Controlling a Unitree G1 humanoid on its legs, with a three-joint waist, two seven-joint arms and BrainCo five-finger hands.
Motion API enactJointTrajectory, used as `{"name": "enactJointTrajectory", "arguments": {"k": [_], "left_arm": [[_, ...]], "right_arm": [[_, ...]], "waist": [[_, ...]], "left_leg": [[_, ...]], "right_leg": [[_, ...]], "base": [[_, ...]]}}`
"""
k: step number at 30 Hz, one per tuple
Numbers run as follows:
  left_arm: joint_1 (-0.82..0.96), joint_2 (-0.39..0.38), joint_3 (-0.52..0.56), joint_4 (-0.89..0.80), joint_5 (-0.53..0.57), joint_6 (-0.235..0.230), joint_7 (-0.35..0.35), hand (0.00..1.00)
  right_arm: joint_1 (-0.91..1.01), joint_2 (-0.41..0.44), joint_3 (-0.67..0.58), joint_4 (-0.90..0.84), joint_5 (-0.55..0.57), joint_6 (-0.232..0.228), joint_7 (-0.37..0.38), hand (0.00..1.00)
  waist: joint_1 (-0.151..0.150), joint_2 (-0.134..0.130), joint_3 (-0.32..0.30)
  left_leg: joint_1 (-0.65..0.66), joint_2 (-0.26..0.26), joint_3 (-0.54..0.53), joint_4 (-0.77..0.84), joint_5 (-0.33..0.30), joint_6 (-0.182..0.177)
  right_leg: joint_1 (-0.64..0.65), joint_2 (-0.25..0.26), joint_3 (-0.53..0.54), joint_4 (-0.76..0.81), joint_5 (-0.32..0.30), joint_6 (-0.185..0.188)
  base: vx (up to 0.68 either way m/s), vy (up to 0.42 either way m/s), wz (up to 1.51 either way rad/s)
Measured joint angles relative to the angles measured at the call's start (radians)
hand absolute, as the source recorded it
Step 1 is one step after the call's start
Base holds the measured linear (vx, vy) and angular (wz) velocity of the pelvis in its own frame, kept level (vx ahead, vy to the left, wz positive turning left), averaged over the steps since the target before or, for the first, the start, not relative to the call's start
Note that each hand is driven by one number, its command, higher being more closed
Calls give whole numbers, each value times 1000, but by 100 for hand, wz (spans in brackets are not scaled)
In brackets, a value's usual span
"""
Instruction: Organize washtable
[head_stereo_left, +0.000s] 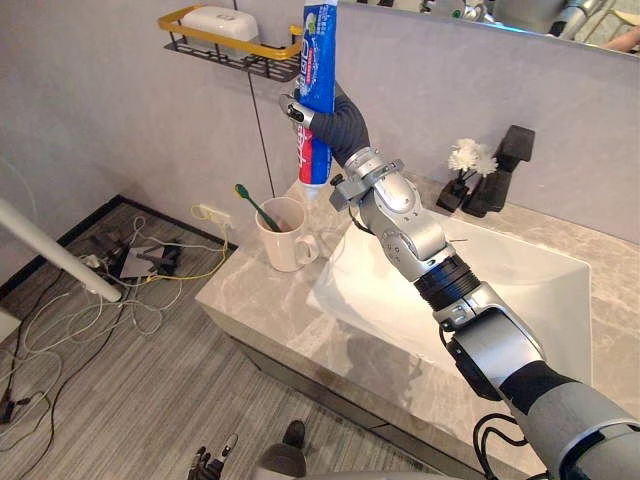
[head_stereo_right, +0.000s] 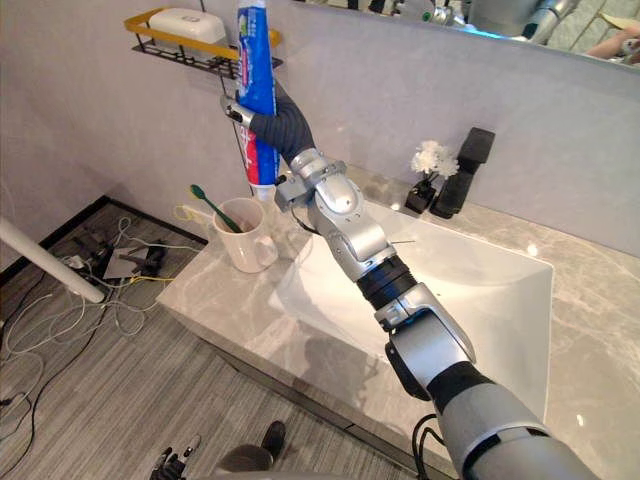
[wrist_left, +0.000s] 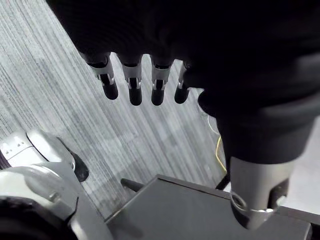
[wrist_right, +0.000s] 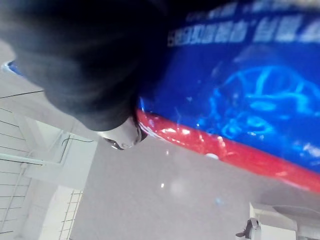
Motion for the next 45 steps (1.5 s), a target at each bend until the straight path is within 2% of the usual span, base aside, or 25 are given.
{"name": "enactJointTrajectory", "arguments": {"k": [2,12,15,20,24,29,45], "left_arm": [[-5,2,-6,2,1,0,-1,0],[-9,18,-32,3,11,0,-6,0],[-11,22,-38,1,19,-1,-19,0],[-11,23,-39,1,29,-1,-20,0],[-11,29,-50,0,37,-1,-19,0],[-11,40,-75,-3,37,-1,-19,0],[-10,40,-80,-12,37,-1,-16,0]], "right_arm": [[0,7,-1,18,-28,0,-18,100],[0,26,-9,28,-87,-6,-63,100],[0,25,-27,53,-114,-11,-80,100],[0,23,-36,56,-150,-12,-96,100],[0,16,-58,57,-155,-12,-112,100],[-18,14,-76,114,-166,-13,-126,100],[-18,14,-76,114,-174,-13,-128,100]], "waist": [[16,1,1],[27,0,15],[45,-3,26],[48,-5,38],[68,-5,52],[69,-4,55],[68,-3,66]], "left_leg": [[-4,-2,-5,1,0,0],[-29,-13,-44,16,2,-3],[-34,-14,-52,17,2,-3],[-54,-17,-65,26,2,-3],[-63,-18,-72,35,2,-3],[-72,-17,-83,40,2,-4],[-74,-15,-83,40,3,-5]], "right_leg": [[1,0,-8,0,-3,1],[5,0,-49,4,-10,4],[5,2,-54,4,-11,4],[3,2,-78,4,-12,6],[4,2,-81,5,-13,5],[-6,0,-96,23,-24,3],[-11,-1,-94,29,-28,3]], "base": [[2,-30,9],[7,-24,13],[-4,-18,4],[5,-25,13],[6,-10,4],[-9,-14,7],[-1,-5,1]]}}
